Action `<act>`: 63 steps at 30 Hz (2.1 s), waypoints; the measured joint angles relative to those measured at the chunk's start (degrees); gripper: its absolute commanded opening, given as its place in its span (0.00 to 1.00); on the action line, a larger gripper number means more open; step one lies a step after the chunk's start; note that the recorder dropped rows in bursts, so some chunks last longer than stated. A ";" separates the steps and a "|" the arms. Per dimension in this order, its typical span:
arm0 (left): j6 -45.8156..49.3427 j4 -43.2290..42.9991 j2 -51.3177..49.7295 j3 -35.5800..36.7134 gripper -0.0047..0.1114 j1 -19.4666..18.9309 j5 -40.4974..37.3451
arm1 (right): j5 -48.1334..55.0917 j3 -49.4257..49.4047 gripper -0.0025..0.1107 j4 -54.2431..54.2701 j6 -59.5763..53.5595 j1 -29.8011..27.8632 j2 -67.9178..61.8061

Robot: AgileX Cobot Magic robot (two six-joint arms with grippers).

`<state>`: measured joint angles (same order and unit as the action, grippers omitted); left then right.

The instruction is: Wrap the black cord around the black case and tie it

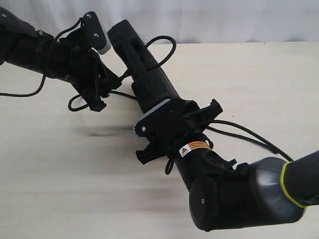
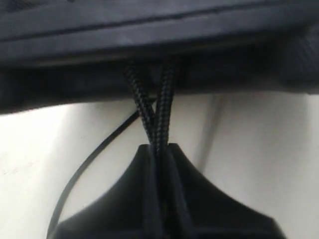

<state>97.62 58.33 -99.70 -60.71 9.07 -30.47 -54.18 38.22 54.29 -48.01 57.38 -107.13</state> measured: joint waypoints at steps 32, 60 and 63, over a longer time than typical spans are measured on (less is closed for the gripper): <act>0.16 4.59 0.00 0.11 0.04 0.24 1.94 | 39.61 1.51 0.76 20.66 -14.93 -4.77 34.38; 0.16 4.59 0.00 0.11 0.04 0.24 2.01 | 100.40 40.38 0.44 14.17 0.79 -45.24 0.91; 0.16 4.59 0.00 0.11 0.04 0.24 2.01 | 97.89 40.38 0.27 15.05 0.50 -44.03 0.44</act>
<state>97.78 62.92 -99.70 -60.59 9.31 -28.46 43.71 78.61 69.35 -47.50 13.35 -106.69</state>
